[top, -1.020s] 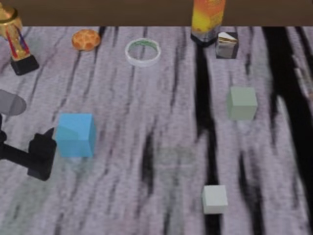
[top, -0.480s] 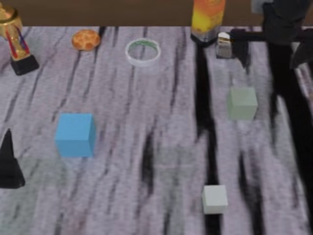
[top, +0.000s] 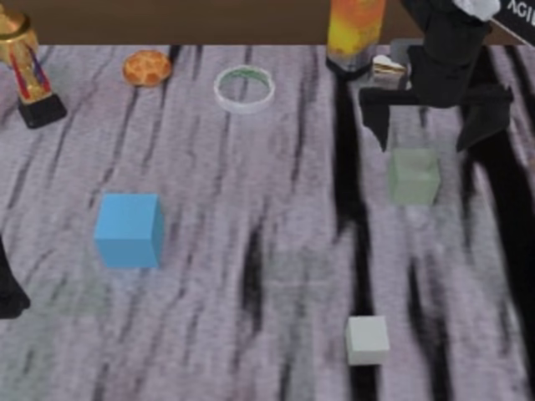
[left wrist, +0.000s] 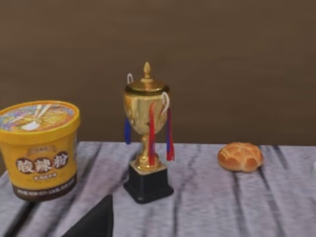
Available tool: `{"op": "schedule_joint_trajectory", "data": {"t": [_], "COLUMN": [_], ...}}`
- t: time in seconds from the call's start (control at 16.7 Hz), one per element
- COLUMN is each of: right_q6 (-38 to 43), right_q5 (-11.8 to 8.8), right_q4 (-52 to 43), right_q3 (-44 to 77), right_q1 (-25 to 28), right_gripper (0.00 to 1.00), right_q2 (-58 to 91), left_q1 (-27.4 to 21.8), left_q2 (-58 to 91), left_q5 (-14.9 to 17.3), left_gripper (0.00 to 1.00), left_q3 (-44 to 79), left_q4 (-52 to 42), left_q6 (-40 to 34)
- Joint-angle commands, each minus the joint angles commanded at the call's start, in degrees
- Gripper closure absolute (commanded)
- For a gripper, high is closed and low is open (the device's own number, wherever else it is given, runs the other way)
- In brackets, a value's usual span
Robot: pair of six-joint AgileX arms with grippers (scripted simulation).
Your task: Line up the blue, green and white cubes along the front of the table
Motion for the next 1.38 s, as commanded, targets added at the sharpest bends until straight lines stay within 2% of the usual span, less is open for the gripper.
{"op": "schedule_joint_trajectory", "data": {"t": [0.36, 0.78, 1.08, 1.38], "right_q6": [-0.1, 0.1, 0.1, 0.1], "right_q5": [0.0, 0.0, 0.0, 0.0], "right_q4": [1.0, 15.7, 17.5, 17.5], "right_q3": [-1.0, -12.3, -13.9, -13.9], "right_q1": [-0.2, 0.0, 0.1, 0.1], "right_gripper": [0.00, 0.00, 0.00, 0.38], "right_q2": [0.1, 3.1, 3.6, 3.6], "left_q1": [0.0, 0.0, 0.0, 0.0], "left_q2": [0.0, 0.0, 0.0, 0.0], "left_q5": [0.0, 0.0, 0.0, 0.0], "left_gripper": [0.00, 0.00, 0.00, 0.00], "left_q3": [0.0, 0.0, 0.0, 0.0], "left_q4": [0.0, 0.0, 0.0, 0.0], "left_q6": [0.0, 0.0, 0.0, 0.0]}}
